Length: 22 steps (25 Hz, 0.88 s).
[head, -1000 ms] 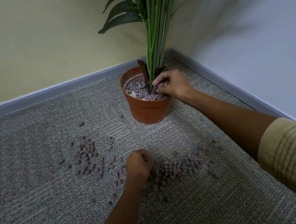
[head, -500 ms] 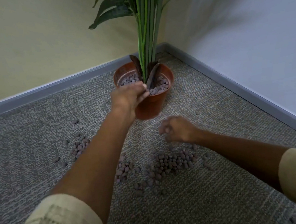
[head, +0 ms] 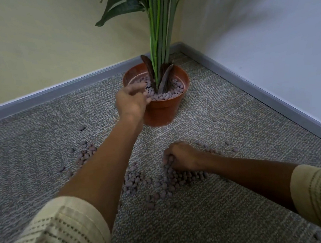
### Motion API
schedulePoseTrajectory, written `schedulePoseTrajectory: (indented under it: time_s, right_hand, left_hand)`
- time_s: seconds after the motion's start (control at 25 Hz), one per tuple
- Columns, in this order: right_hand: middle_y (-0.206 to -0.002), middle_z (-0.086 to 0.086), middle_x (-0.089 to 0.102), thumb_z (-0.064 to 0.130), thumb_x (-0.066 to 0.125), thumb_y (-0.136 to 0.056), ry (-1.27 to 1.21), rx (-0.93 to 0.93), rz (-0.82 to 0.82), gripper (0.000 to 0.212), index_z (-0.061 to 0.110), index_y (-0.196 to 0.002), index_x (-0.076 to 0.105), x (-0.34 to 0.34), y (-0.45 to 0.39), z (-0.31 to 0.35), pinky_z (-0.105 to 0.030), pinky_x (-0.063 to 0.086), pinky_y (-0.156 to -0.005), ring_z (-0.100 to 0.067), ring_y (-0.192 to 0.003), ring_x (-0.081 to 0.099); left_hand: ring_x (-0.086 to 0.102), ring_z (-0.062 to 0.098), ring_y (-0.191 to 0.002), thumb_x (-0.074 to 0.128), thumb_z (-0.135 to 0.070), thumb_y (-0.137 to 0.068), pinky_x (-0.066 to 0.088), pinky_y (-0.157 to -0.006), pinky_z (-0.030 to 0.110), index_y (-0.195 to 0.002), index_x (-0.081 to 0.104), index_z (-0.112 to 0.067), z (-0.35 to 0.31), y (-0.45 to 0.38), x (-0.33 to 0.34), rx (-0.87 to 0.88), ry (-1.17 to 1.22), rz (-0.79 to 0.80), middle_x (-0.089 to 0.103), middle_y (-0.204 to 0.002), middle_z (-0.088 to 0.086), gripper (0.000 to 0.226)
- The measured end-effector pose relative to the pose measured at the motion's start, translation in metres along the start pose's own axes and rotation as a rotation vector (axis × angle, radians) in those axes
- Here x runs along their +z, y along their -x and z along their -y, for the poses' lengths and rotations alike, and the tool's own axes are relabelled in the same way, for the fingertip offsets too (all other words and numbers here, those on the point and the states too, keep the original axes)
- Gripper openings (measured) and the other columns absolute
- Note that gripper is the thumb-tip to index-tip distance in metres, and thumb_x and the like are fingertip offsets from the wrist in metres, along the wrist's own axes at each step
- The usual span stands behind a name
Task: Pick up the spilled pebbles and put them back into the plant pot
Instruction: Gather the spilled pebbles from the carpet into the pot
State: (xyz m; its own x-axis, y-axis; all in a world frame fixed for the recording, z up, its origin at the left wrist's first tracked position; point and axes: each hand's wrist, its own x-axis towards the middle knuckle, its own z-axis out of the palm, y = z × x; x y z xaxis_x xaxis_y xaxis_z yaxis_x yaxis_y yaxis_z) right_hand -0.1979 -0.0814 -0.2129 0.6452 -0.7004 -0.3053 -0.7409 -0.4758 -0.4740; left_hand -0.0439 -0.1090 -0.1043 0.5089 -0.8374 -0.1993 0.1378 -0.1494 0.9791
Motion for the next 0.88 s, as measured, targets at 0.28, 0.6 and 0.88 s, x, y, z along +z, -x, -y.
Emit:
schedulePoseTrajectory:
  time_s: [0.28,0.6,0.88]
  right_hand:
    - [-0.084,0.003,0.07,0.003,0.071,-0.068,-0.071,0.016,0.059,0.025,0.012,-0.092,0.073,-0.006,0.003,0.004,-0.007,0.039,-0.06,-0.005,-0.069,0.055]
    - [-0.064,0.01,0.057,0.004,0.082,-0.063,-0.155,0.055,0.12,0.026,0.021,-0.069,0.063,-0.012,0.002,0.0,-0.024,0.047,-0.07,-0.015,-0.072,0.06]
    - [-0.073,0.003,0.06,0.005,0.081,-0.064,-0.162,0.052,0.107,0.03,0.008,-0.092,0.071,-0.014,0.003,0.004,-0.023,0.046,-0.069,-0.009,-0.069,0.056]
  left_hand:
    - [0.054,0.013,-0.058,0.058,-0.001,-0.083,0.047,-0.056,0.023,-0.093,0.071,-0.01,0.094,0.041,-0.038,-0.017,-0.555,0.294,0.069,-0.079,0.005,0.019]
    - [0.055,0.013,-0.073,0.078,-0.008,-0.066,0.037,-0.057,0.018,-0.096,0.07,-0.006,0.122,0.06,-0.039,0.059,-0.948,0.53,0.065,-0.081,0.007,0.031]
    - [0.058,0.015,-0.075,0.074,-0.017,-0.072,0.038,-0.066,0.019,-0.083,0.073,-0.01,0.127,0.068,-0.04,0.149,-0.995,0.41,0.069,-0.093,0.01,0.013]
